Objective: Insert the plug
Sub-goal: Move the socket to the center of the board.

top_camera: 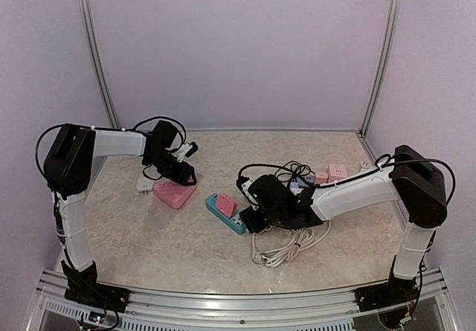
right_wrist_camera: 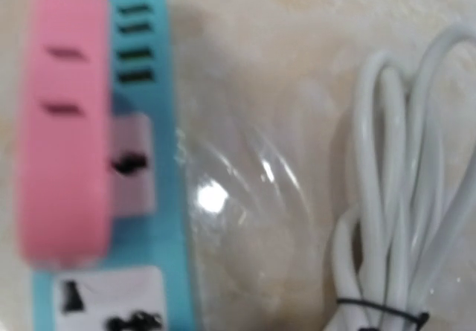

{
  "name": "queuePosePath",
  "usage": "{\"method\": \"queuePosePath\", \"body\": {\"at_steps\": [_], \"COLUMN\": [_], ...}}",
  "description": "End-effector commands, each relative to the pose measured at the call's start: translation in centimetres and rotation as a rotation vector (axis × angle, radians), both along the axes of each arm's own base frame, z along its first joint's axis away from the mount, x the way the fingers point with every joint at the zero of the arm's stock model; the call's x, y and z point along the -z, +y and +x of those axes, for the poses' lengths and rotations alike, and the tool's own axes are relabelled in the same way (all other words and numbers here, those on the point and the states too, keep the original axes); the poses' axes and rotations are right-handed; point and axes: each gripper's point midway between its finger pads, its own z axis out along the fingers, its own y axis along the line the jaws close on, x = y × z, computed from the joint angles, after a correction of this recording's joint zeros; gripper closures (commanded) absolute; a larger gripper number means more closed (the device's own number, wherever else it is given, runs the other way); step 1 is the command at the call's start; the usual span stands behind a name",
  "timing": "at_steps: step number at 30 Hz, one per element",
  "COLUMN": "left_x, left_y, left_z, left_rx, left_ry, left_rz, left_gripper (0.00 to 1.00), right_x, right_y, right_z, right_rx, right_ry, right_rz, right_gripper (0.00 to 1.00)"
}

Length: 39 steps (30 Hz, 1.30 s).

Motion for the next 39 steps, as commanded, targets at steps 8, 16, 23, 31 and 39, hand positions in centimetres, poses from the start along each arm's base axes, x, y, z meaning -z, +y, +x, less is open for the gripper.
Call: {"method": "queuePosePath", "body": {"at_steps": [8, 16, 23, 31, 39], "left_x": [4.8, 3.8, 3.7, 3.2, 3.2], "left_y": [-0.2, -0.6, -1.2, -0.6, -1.4], "left_z": [-11.2, -11.5, -12.5, -12.4, -12.7], "left_rx": [0.067, 0.091, 0.127, 0.121, 0.141], "left_ry": [0.235, 0.188, 0.178, 0.161, 0.155], "left_rz": [0.069, 0.082, 0.098, 0.104, 0.099], "left_gripper": [0.39, 0.39, 0.39, 0.40, 0.40], "right_x": [2.6, 3.0, -0.3, -2.5, -0.9], "right_y": [-0.2, 0.4, 2.9, 4.4, 5.0], "right_z": [-1.3, -1.7, -3.0, -0.4, 3.0], "right_rx": [-0.053, -0.088, -0.210, -0.157, -0.028], "right_ry": [0.015, 0.028, 0.023, 0.029, 0.156], "right_rz": [-0.035, -0.026, 0.074, 0.111, 0.149], "right_gripper": [0.30, 0.27, 0.26, 0.17, 0.14]}}
